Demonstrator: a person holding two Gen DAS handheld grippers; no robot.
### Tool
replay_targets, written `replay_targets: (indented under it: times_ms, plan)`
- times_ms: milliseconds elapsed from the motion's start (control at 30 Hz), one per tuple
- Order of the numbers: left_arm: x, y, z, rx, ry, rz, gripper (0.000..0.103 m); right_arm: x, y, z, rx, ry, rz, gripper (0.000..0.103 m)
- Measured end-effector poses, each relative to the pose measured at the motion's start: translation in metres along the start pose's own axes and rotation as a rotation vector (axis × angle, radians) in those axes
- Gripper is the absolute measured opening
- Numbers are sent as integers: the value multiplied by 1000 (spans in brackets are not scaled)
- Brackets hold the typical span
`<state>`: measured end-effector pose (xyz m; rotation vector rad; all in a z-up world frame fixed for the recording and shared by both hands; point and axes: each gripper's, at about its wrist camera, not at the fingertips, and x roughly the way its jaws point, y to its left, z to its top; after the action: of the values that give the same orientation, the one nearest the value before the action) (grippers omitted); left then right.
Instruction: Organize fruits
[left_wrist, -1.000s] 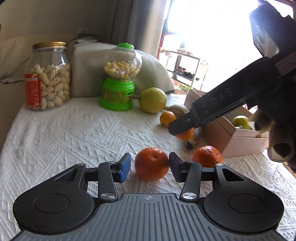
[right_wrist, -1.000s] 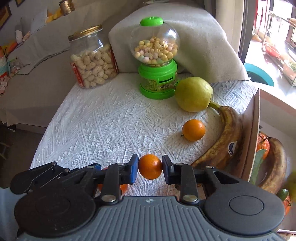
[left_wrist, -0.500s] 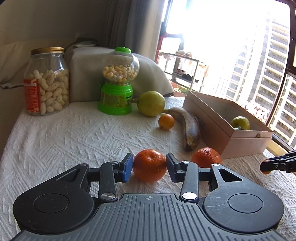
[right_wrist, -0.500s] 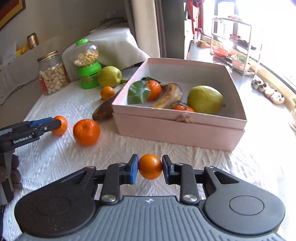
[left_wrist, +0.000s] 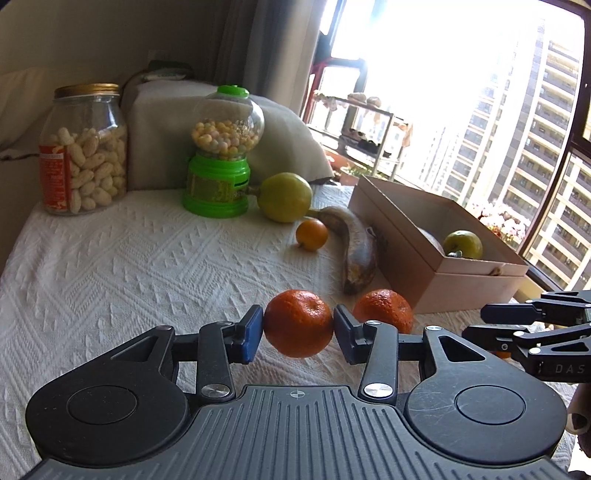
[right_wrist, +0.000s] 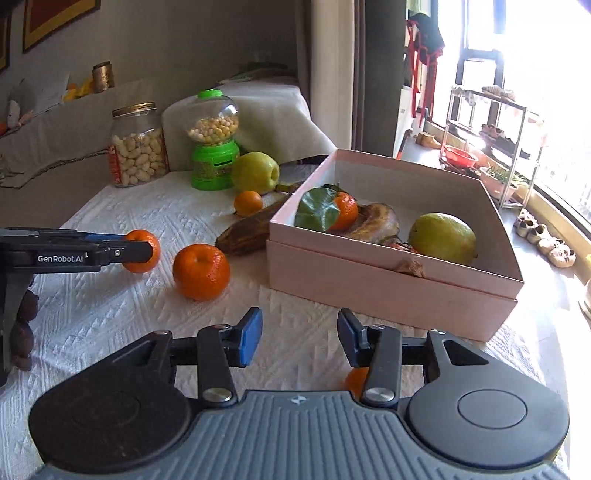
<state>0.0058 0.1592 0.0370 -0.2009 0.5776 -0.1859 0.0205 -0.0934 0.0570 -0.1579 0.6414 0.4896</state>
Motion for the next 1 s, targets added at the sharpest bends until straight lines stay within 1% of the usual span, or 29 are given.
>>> replay_targets:
  times_ms: [133, 233, 267, 367, 467, 533, 600, 667, 800, 867, 933, 1000]
  plan:
    - [-14, 1, 3, -21, -28, 0, 47, 25, 33, 11, -87, -12, 57, 45]
    - [-22, 6, 5, -45, -43, 15, 47, 47, 47, 18, -95, -2, 86, 45]
    - [-23, 8, 5, -52, -43, 19, 47, 52, 49, 20, -99, -7, 75, 49]
    - [-24, 14, 3, -83, -32, 23, 47, 60, 52, 25, -111, 6, 69, 49]
    - [-21, 14, 0, -111, -15, 0, 47, 50, 45, 24, -87, 23, 91, 49]
    - [-18, 8, -2, -107, -2, -22, 47, 37, 37, 18, -75, 37, 113, 49]
    - [-12, -3, -4, -89, 9, -53, 47, 22, 28, 7, -70, 59, 126, 48]
    - [-4, -17, -7, -62, 22, -91, 47, 8, 17, -3, -63, 80, 121, 49]
    - [15, -43, -16, -3, 47, -140, 47, -10, -8, -19, -4, 116, 133, 49]
    - [22, -54, -21, 34, 59, -143, 47, -16, -16, -22, 17, 94, 121, 50]
    - [20, -59, -25, 67, 37, -133, 47, -21, -22, -20, 22, 63, 88, 52]
    - [19, -59, -27, 73, 24, -136, 47, -24, -27, -17, 12, 33, 53, 55]
